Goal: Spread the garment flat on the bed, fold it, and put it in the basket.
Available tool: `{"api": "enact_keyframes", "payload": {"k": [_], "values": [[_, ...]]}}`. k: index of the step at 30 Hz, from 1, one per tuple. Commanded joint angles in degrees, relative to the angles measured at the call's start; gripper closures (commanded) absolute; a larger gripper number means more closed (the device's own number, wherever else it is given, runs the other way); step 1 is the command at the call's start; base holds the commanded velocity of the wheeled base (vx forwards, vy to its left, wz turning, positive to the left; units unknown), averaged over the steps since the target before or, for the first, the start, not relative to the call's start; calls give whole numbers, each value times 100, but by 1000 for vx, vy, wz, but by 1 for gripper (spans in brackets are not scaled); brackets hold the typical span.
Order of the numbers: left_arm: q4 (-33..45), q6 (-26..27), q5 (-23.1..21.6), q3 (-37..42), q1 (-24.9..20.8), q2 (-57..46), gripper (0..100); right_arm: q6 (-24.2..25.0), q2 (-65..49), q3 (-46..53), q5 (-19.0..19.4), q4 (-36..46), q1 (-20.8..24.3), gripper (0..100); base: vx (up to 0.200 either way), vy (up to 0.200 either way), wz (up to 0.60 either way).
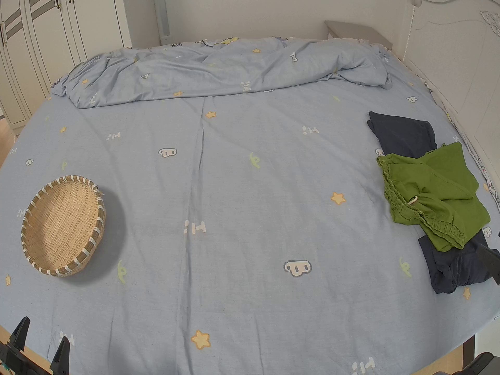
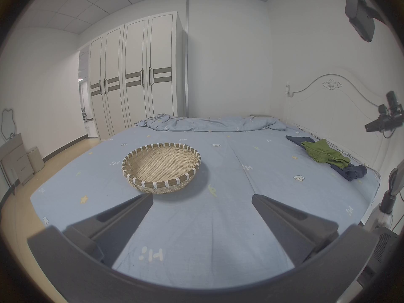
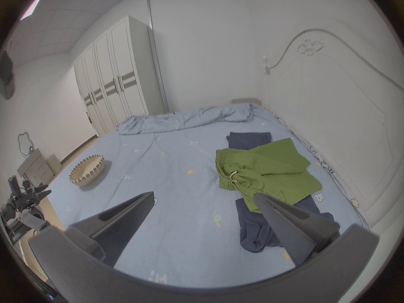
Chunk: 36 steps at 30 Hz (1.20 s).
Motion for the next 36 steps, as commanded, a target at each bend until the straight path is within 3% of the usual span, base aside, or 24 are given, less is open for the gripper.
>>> {"api": "enact_keyframes", "payload": {"k": [1, 7, 14, 36], "values": [[0, 0, 1, 0, 0, -84, 0, -286, 4390, -1221, -139, -983, 26, 0, 0, 0, 0], [0, 0, 1, 0, 0, -84, 0, -497, 5832, -1819, -640, -1607, 43, 0, 0, 0, 0], [0, 0, 1, 0, 0, -84, 0, -541, 6623, -2249, -728, -1757, 122, 0, 0, 0, 0], [0, 0, 1, 0, 0, -84, 0, -558, 7291, -3040, -983, -1757, 219, 0, 0, 0, 0]]}}
